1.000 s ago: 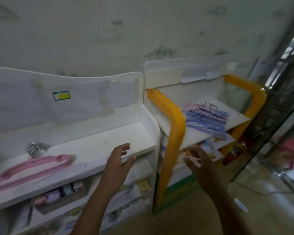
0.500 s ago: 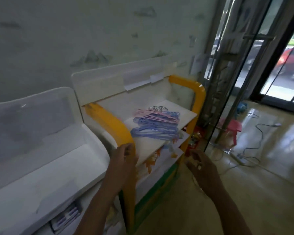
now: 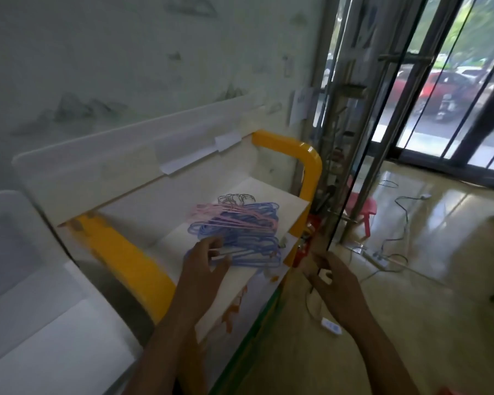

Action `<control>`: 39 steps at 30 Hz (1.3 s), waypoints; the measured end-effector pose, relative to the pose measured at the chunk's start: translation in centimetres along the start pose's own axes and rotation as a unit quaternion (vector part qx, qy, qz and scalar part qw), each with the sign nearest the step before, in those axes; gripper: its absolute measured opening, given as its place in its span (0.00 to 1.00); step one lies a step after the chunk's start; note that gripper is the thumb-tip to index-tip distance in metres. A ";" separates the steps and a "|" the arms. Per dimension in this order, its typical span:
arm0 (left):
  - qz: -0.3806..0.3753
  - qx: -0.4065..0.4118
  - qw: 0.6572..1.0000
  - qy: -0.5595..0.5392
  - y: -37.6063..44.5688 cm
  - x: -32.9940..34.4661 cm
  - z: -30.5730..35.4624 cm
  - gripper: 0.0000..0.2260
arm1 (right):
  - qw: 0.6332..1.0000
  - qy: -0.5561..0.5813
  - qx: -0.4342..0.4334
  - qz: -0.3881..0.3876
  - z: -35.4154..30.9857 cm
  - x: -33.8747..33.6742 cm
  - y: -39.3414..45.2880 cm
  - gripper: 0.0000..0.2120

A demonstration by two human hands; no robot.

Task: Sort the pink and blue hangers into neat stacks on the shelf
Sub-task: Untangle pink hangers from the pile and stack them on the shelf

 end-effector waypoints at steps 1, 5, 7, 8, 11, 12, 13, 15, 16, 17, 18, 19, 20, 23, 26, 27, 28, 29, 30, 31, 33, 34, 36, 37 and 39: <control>-0.001 -0.006 1.000 -0.003 0.7 0.3 -0.3 0.16 | 1.000 -0.002 -0.005 0.000 0.0 0.0 0.6 0.20; 0.008 -0.039 0.999 -0.003 3.3 1.1 -1.9 0.15 | 1.000 -0.004 -0.006 -0.015 1.6 0.6 3.8 0.17; 0.019 -0.042 0.999 -0.002 4.2 1.4 -2.4 0.14 | 1.000 -0.005 -0.002 -0.027 2.6 1.3 5.5 0.15; 0.025 -0.044 0.999 -0.001 4.6 1.4 -2.6 0.13 | 0.999 -0.002 0.000 -0.034 3.1 1.8 6.5 0.16; 0.050 -0.063 0.997 0.007 6.1 1.6 -3.6 0.11 | 0.998 0.004 0.009 -0.067 4.4 3.6 9.5 0.16; 0.060 -0.066 0.996 0.011 6.6 1.7 -3.9 0.10 | 0.997 0.002 0.007 -0.081 4.9 4.2 10.6 0.17; 0.072 -0.069 0.995 0.017 7.3 1.8 -4.1 0.10 | 0.995 -0.001 0.005 -0.095 5.3 4.9 11.8 0.18; 0.088 -0.083 0.992 0.021 8.5 2.0 -4.7 0.10 | 0.993 0.000 0.008 -0.118 6.3 6.1 14.3 0.20; 0.097 -0.090 0.991 0.021 9.0 2.0 -4.9 0.10 | 0.992 0.008 0.010 -0.127 6.6 6.5 15.6 0.20; 0.106 -0.098 0.989 0.023 9.6 2.1 -5.1 0.10 | 0.991 0.017 0.009 -0.135 6.7 6.9 16.7 0.19; 0.116 -0.103 0.987 0.027 10.1 2.1 -5.3 0.10 | 0.989 0.022 0.008 -0.144 6.8 7.2 17.7 0.18; 0.128 -0.108 0.985 0.034 10.6 2.2 -5.5 0.11 | 0.988 0.023 0.006 -0.153 6.9 7.5 18.7 0.18; 0.138 -0.116 0.983 0.038 11.0 2.2 -5.9 0.13 | 0.987 0.020 -0.003 -0.161 7.0 7.8 19.6 0.17; 0.162 -0.145 0.975 0.037 11.7 2.6 -7.1 0.15 | 0.981 0.022 -0.015 -0.193 7.7 8.6 22.2 0.16; 0.171 -0.183 0.967 0.035 12.0 3.4 -8.6 0.12 | 0.975 0.041 0.008 -0.219 9.4 9.6 23.9 0.18; 0.173 -0.191 0.966 0.032 12.1 3.6 -9.1 0.12 | 0.973 0.045 0.009 -0.226 9.7 10.0 24.2 0.20; 0.175 -0.195 0.964 0.039 12.2 3.8 -9.4 0.12 | 0.972 0.050 0.010 -0.231 10.0 10.4 24.5 0.20; 0.176 -0.197 0.963 0.050 12.4 3.8 -9.6 0.12 | 0.971 0.052 0.013 -0.234 10.3 10.7 24.7 0.20; 0.176 -0.202 0.962 0.060 12.5 3.8 -10.0 0.12 | 0.970 0.052 0.015 -0.239 10.6 11.1 24.9 0.19; 0.175 -0.211 0.960 0.064 12.6 3.8 -10.5 0.11 | 0.968 0.053 0.017 -0.245 10.8 11.5 24.9 0.18; 0.171 -0.231 0.955 0.073 13.0 3.6 -11.2 0.11 | 0.966 0.050 0.015 -0.252 11.0 11.9 25.4 0.18; 0.173 -0.236 0.953 0.084 13.3 3.4 -11.5 0.11 | 0.967 0.046 0.016 -0.250 11.2 12.0 25.8 0.18; 0.191 -0.229 0.950 0.094 14.2 2.9 -11.3 0.11 | 0.970 0.041 0.021 -0.240 11.5 12.1 26.7 0.20; 0.203 -0.215 0.951 0.093 14.7 2.5 -10.8 0.11 | 0.971 0.040 0.021 -0.233 11.6 12.2 27.1 0.20; 0.200 -0.183 0.957 0.101 16.1 1.9 -10.1 0.15 | 0.974 0.032 0.018 -0.224 11.6 12.5 27.7 0.19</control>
Point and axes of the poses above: each hand's wrist, its own y-axis towards the middle knuckle, its own x-axis out of the palm, z = x × y, the point moved 10 cm from there along y, towards the middle knuckle, and after that the axes turned 11 degrees about y, right-handed, at the moved point
